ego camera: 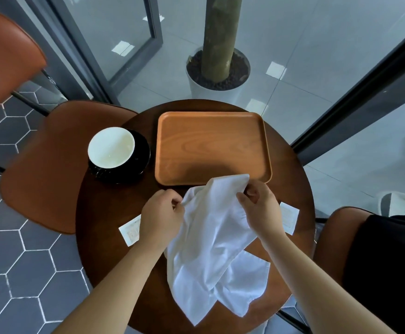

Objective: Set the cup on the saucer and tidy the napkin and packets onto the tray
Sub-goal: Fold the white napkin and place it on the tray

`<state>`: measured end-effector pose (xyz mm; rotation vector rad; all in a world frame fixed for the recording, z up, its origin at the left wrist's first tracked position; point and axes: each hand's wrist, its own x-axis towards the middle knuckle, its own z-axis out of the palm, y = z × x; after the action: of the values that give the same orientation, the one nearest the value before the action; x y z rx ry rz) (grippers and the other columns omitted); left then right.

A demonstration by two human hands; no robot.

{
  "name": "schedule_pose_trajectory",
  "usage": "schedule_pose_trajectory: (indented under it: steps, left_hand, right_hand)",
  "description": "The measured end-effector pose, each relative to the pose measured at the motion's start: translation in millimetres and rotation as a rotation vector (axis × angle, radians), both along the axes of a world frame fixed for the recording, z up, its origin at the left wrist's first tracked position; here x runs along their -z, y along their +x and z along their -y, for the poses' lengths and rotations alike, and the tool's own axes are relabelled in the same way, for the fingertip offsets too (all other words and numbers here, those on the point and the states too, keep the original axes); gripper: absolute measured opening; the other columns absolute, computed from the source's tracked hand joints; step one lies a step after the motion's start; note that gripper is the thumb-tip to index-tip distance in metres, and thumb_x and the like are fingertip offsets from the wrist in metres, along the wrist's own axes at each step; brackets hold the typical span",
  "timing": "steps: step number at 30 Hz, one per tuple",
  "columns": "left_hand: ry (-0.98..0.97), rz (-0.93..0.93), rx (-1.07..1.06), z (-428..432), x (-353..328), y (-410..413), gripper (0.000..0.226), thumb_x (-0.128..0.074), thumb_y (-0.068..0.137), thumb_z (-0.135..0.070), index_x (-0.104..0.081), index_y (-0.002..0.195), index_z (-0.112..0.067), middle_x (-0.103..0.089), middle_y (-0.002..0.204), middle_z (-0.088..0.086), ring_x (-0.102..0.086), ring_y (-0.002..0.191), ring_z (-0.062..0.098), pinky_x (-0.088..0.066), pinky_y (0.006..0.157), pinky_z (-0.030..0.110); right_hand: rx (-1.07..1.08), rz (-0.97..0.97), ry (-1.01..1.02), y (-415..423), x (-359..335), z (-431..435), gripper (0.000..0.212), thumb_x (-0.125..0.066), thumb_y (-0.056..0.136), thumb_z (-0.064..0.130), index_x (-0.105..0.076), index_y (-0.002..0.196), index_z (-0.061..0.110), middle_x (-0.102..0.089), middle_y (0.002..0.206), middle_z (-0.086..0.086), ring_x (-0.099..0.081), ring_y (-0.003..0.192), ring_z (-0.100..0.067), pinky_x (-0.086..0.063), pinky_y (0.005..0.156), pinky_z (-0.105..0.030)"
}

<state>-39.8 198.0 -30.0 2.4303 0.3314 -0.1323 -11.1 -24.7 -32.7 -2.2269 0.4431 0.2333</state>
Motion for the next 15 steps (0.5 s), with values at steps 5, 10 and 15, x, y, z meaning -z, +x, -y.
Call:
schedule_pose_trajectory:
  steps: [5,10,15]
  left_hand:
    - [-0.094,0.076,-0.017,2,-14,-5,0.011,-0.061,0.09,-0.008,-0.063,0.088,-0.019,-0.065,0.079,-0.012,-0.062,0.075,0.01,-0.036,0.061,0.012]
    - [-0.187,0.182,-0.126,-5,-29,-12,0.01,-0.059,0.095,-0.01,-0.062,0.095,-0.019,-0.065,0.081,-0.016,-0.062,0.079,0.002,-0.042,0.064,0.011]
    - [-0.284,0.413,-0.284,-18,-50,-2,0.016,-0.061,0.094,-0.009,-0.062,0.096,-0.025,-0.066,0.089,-0.017,-0.062,0.084,-0.004,-0.044,0.07,0.007]
  right_hand:
    - [0.144,-0.097,0.335,4,-1,-1,0.019,-0.073,0.084,0.027,-0.07,0.1,0.017,-0.067,0.077,0.002,-0.056,0.064,-0.015,-0.047,0.058,-0.031]
    - [0.162,0.033,0.387,-2,-20,7,0.006,-0.072,0.085,0.015,-0.071,0.079,0.016,-0.065,0.065,0.006,-0.058,0.063,-0.01,-0.047,0.06,-0.026]
    - [0.211,0.31,0.329,10,-68,30,0.01,-0.066,0.083,0.029,-0.062,0.083,0.019,-0.054,0.063,0.007,-0.045,0.057,-0.008,-0.039,0.051,-0.025]
